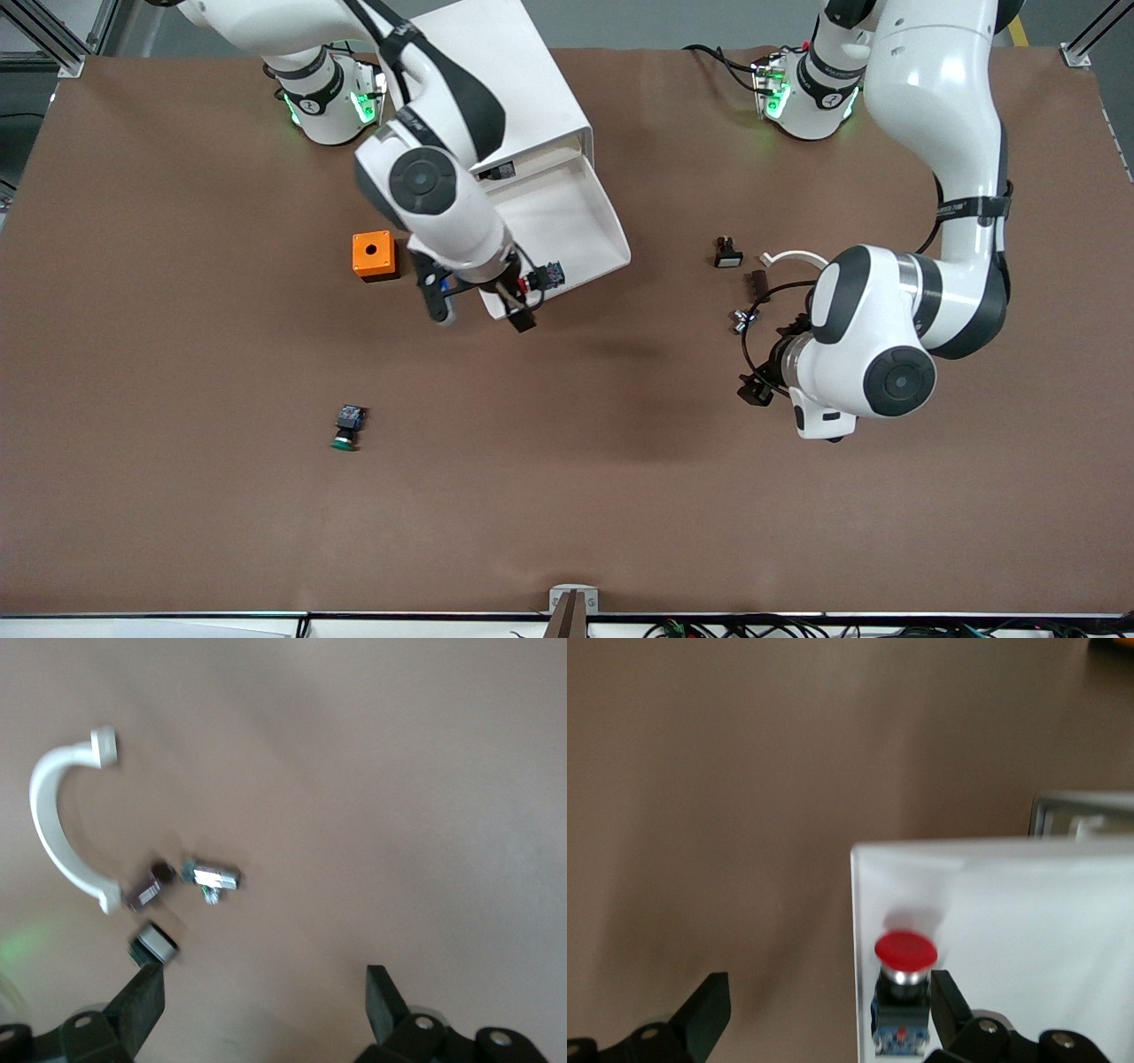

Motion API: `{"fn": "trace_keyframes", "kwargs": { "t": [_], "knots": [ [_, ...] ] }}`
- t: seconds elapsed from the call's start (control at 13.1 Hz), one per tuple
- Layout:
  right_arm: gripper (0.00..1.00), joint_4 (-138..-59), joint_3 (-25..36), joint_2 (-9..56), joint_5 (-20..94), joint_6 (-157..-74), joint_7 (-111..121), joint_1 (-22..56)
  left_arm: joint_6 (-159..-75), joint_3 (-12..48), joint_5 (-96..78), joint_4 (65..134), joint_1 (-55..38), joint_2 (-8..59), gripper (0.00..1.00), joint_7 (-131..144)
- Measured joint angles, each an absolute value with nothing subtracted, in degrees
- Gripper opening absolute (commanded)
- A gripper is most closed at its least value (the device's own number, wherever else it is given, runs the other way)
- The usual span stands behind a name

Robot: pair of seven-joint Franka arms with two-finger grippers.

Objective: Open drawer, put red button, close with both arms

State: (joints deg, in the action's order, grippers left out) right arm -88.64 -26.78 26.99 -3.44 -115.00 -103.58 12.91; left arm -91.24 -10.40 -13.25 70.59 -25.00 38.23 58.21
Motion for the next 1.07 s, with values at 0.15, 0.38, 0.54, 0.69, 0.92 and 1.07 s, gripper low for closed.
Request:
{"fn": "trace_keyframes", "kwargs": {
  "t": [0.15,0.38,0.54,0.69,0.92,1.07],
  "knots": [
    [1.00,-86.90,-26.76,26.69,-3.50,-111.89,-92.96,7.80,-90.95,-10.22,-12.08,70.65,-25.56,36.43,1.00,50.88],
    [1.00,-86.26,-26.76,24.78,-3.51,-110.21,-83.18,1.32,-91.65,-8.60,-10.71,71.18,-25.88,36.07,1.00,44.13],
    [1.00,-86.18,-26.76,22.39,-3.51,-109.37,-76.54,-2.07,-94.47,-6.63,-9.71,72.21,-26.53,36.09,1.00,42.54],
    [1.00,-86.17,-26.19,19.93,-3.51,-107.14,-67.98,-4.57,-98.11,-3.84,-9.64,74.51,-26.87,36.15,1.00,41.67],
    [1.00,-86.16,-20.86,16.14,-0.68,-102.54,-55.11,-5.10,-104.32,-0.16,-9.61,79.22,-28.15,36.23,1.00,41.60],
    [1.00,-86.17,-14.14,12.96,3.74,-98.56,-44.87,-4.41,-106.27,2.32,-9.61,81.15,-29.16,36.29,1.00,41.99]
  ]
}}
